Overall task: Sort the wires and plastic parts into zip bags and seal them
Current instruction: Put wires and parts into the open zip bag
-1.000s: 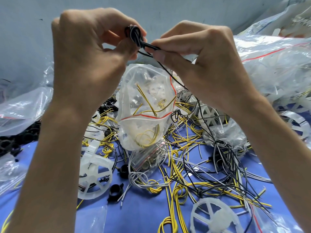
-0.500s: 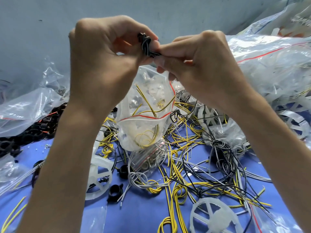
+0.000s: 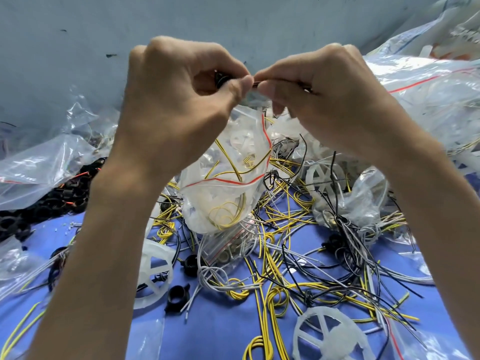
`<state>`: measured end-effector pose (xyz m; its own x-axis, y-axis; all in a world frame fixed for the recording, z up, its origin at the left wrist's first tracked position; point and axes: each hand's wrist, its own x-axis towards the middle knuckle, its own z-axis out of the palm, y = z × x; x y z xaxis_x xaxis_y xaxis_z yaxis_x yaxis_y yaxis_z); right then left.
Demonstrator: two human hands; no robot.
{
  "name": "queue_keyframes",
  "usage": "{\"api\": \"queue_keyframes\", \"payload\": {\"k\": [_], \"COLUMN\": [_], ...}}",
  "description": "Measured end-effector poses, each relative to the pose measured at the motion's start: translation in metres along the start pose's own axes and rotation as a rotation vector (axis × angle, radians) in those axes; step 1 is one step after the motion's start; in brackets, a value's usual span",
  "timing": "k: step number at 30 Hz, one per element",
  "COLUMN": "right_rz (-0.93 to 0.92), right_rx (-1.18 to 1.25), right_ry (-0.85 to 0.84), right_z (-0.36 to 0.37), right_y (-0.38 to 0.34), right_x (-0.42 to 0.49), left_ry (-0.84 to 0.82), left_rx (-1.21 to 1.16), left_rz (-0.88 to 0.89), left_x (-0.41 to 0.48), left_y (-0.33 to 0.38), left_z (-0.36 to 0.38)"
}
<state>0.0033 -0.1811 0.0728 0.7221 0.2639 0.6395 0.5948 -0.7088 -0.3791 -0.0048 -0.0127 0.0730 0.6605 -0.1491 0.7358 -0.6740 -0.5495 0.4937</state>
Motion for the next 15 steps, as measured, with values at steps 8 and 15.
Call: {"api": "queue_keyframes", "payload": {"k": [8, 15], "right_rz": [-0.046, -0.135], "right_rx": [-0.23, -0.093], "right_ry": [0.003, 0.084], "right_z": [-0.008, -0.015], "right_y": [0.007, 0.008], "right_x": [0.0, -0.001], "left_ry": [-0.08, -0.082], "left_rx": [-0.029, -0.108], "left_rz": [0.045, -0.003], "left_x": [-0.003, -0.002], "left_y": [0.008, 0.015], "left_z": [-0.004, -0.002]}}
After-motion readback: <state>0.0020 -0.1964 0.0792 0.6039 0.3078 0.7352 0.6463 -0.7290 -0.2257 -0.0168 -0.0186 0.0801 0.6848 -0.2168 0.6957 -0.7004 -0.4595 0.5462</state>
